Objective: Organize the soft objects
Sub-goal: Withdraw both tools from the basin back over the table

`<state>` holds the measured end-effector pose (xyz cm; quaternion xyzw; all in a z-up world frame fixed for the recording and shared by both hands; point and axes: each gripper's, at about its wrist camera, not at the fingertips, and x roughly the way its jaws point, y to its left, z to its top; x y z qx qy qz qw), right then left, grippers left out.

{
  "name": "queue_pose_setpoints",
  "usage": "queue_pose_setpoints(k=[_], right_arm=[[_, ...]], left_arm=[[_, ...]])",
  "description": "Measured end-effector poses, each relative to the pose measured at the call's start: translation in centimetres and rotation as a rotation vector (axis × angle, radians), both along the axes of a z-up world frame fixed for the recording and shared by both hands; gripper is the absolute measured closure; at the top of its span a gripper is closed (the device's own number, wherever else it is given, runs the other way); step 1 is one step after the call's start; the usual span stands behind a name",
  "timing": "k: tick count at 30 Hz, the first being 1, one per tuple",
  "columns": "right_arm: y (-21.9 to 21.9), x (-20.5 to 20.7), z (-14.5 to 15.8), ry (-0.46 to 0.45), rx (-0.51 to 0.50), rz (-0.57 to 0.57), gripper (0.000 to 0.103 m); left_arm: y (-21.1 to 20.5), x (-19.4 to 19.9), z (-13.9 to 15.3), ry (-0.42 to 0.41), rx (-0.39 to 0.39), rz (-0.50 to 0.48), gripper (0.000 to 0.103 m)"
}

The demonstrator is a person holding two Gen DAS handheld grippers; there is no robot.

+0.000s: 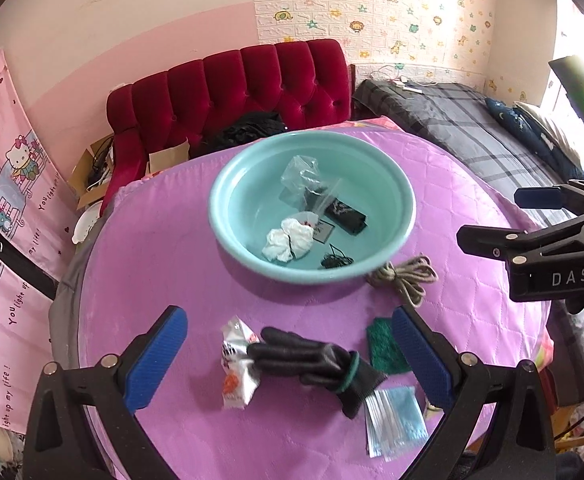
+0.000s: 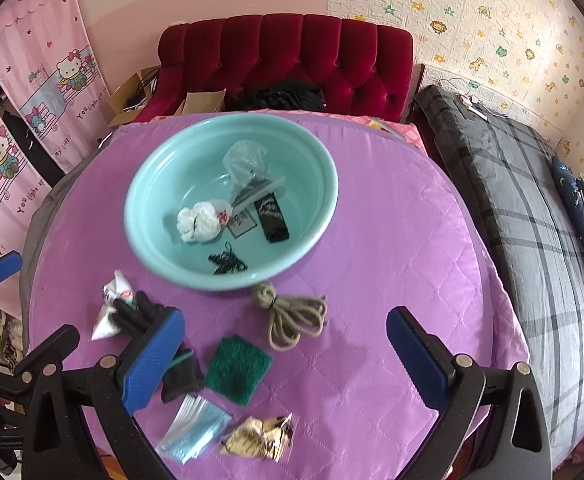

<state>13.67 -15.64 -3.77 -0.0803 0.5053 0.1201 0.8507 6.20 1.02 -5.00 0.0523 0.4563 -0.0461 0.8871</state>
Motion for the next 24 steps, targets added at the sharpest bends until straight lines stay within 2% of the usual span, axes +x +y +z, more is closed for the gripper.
queue_pose_setpoints(k=[10, 24], right_arm=[[-1.1, -4.0, -0.5, 0.014, 0.019, 0.001, 0.000], [-2.9, -8.1, -4.8, 0.092, 0.010, -0.012, 0.000]], left_arm=[[-0.7, -4.1, -1.1, 0.029, -0.030, -0.017, 0.000], [-1.4, -8.6, -5.4, 0.127, -0.061, -0.037, 0.000]])
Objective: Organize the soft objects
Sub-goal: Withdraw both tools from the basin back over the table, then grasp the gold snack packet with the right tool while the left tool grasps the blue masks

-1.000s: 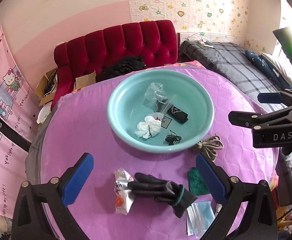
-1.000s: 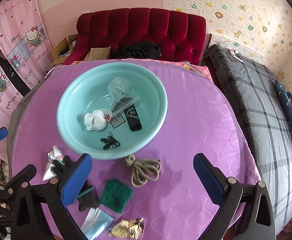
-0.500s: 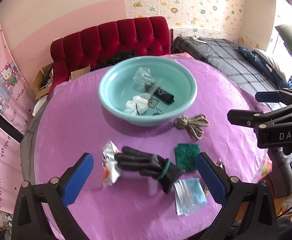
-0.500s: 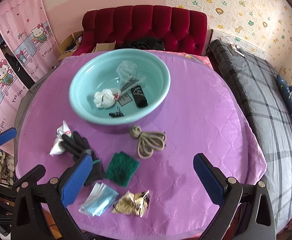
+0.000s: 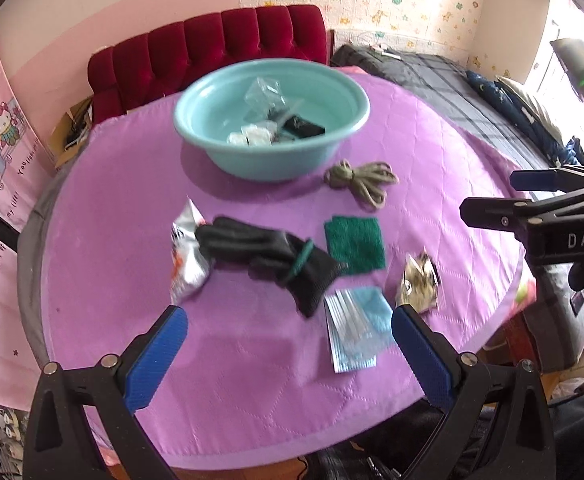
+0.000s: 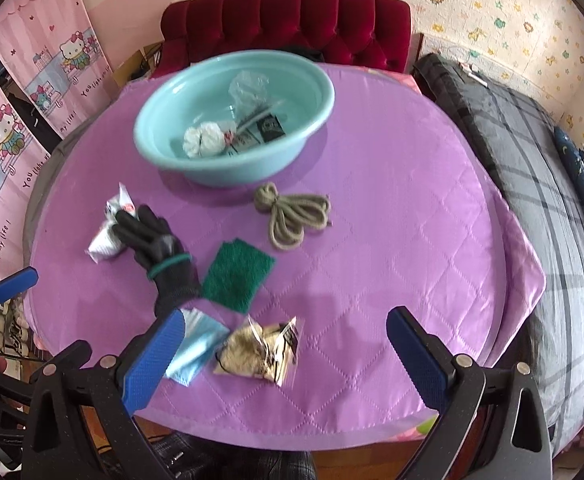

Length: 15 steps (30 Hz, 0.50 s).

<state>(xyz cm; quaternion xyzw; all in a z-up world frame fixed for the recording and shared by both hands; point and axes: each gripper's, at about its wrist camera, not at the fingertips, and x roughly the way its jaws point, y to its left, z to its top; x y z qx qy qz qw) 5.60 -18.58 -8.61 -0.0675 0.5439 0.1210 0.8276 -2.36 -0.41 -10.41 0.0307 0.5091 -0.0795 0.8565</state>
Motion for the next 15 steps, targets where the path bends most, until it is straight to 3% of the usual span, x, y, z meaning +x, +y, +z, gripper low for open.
queue_pose_setpoints(k=[15], right_arm=[[0.0, -1.3, -5.5, 0.138, -0.011, 0.012, 0.000]], left_arm=[[-0.8, -1.1, -3.4, 0.088, -0.008, -0.029, 0.000]])
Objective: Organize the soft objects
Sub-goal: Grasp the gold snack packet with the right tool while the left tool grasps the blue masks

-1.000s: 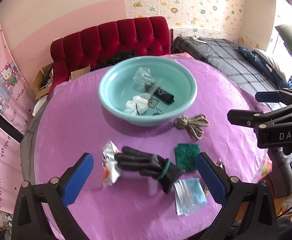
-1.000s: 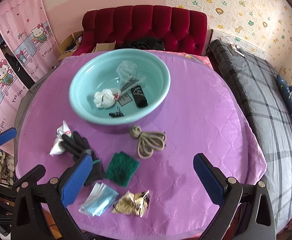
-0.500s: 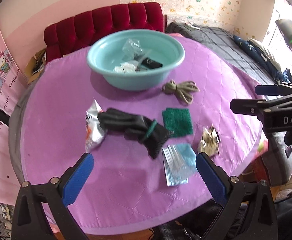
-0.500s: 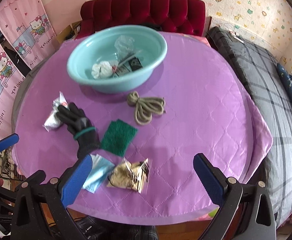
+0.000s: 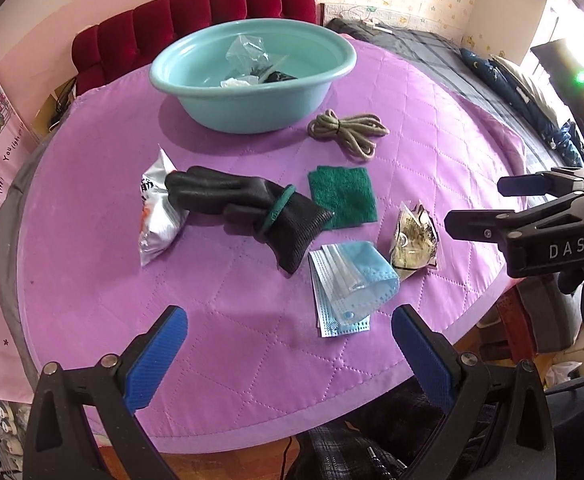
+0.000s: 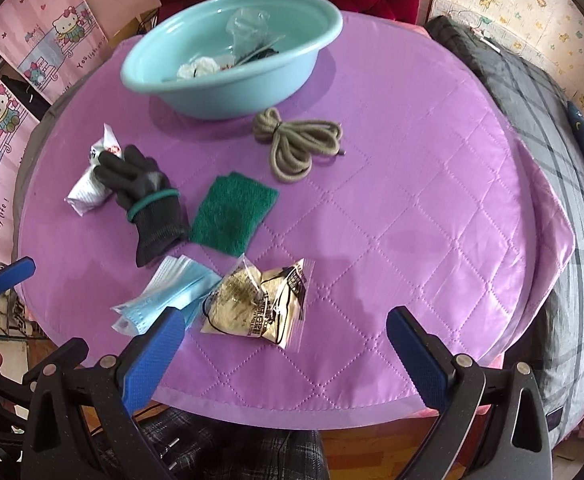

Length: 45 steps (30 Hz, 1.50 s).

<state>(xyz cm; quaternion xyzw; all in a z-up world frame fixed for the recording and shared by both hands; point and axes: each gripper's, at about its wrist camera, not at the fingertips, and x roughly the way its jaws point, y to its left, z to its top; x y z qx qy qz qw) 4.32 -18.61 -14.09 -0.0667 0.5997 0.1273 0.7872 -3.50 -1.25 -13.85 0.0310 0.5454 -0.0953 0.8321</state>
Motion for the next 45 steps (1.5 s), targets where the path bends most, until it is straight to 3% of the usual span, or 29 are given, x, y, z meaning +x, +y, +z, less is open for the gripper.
queue_pose_setpoints(k=[28, 30, 32, 38, 45], right_arm=[[3.6, 2.9, -9.3, 0.207, 0.017, 0.090, 0.000], [3.9, 3.1, -9.6, 0.208, 0.028, 0.091, 0.005], [4.0, 3.1, -9.8, 0.195, 0.017, 0.089, 0.034], [3.4, 3.4, -9.4, 0.164, 0.045, 0.078, 0.053], [3.2, 2.8, -8.3, 0.125, 0.049, 0.089, 0.061]], left_arm=[[0.4, -0.3, -3.2, 0.095, 0.024, 0.070, 0.000], [0.3, -0.3, -3.4, 0.099, 0.021, 0.074, 0.000], [0.2, -0.3, -3.6, 0.104, 0.020, 0.075, 0.000], [-0.6, 0.1, -3.8, 0.108, 0.019, 0.057, 0.000], [-1.6, 0.9, -4.3, 0.114, 0.009, 0.023, 0.000]])
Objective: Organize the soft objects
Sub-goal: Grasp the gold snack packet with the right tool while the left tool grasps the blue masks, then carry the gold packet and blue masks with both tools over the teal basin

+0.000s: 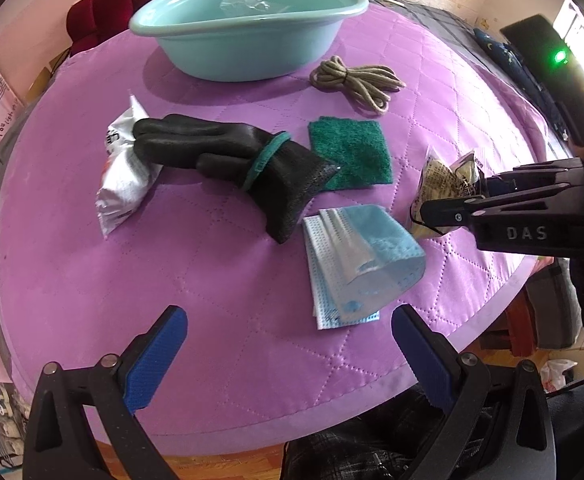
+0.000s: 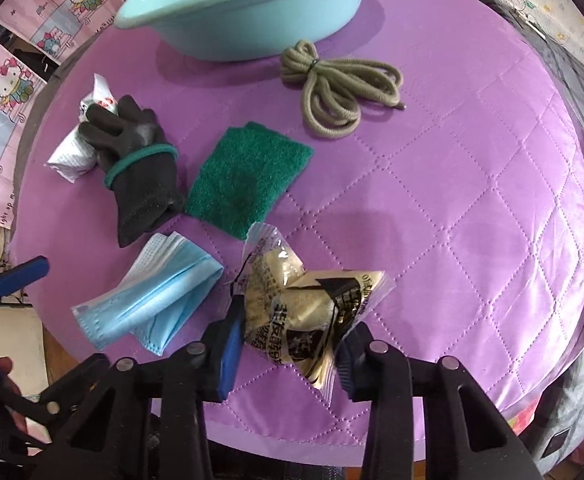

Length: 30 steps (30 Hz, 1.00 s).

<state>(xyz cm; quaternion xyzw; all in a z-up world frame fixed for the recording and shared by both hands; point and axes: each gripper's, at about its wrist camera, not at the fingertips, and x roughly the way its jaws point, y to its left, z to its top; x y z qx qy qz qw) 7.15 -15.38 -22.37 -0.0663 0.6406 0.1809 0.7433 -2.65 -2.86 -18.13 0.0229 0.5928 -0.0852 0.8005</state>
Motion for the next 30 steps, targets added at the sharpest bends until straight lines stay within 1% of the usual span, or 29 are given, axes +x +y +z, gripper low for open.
queue_pose_setpoints(k=[3, 8, 11, 15, 19, 22, 23, 24, 28, 29, 30], right_arm=[[-1.0, 0.2, 0.5, -0.006, 0.008, -0.019, 0.061], [-2.0, 0.1, 2.2, -0.024, 0.007, -0.039, 0.061], [-2.5, -0.1, 2.6, -0.035, 0.004, -0.047, 0.061], [-3.0, -0.2, 2.6, -0.037, 0.000, -0.053, 0.061], [-4.1, -0.6, 2.7, -0.038, -0.006, -0.061, 0.061], [-4.7, -0.6, 2.6, -0.041, -0.010, -0.065, 0.061], [-4.8, -0.6, 2.5, -0.043, -0.013, -0.066, 0.061], [-4.8, -0.5, 2.5, -0.045, -0.015, -0.069, 0.061], [-6.1, -0.7, 2.8, -0.046, -0.018, -0.073, 0.061], [-6.0, -0.7, 2.7, -0.046, -0.021, -0.072, 0.061], [-5.9, -0.7, 2.8, -0.045, -0.022, -0.073, 0.061]], left_arm=[[-0.4, 0.3, -0.3, 0.008, -0.016, -0.012, 0.000], [-1.1, 0.9, -0.9, 0.014, -0.024, -0.029, 0.000], [-1.6, 1.5, -1.5, 0.019, -0.031, -0.037, 0.000], [-2.4, 2.1, -2.4, 0.024, -0.039, -0.049, 0.000], [-3.4, 2.7, -3.6, 0.034, -0.028, -0.060, 0.000], [-3.9, 3.0, -3.9, 0.031, -0.027, -0.061, 0.004], [-4.0, 3.1, -4.1, 0.029, -0.021, -0.062, 0.010], [-4.2, 3.3, -4.3, 0.032, -0.017, -0.064, 0.020], [-4.7, 3.7, -5.1, 0.051, 0.011, -0.066, 0.044], [-4.8, 3.8, -5.1, 0.047, 0.011, -0.069, 0.064], [-5.2, 3.9, -5.1, 0.043, 0.008, -0.071, 0.079]])
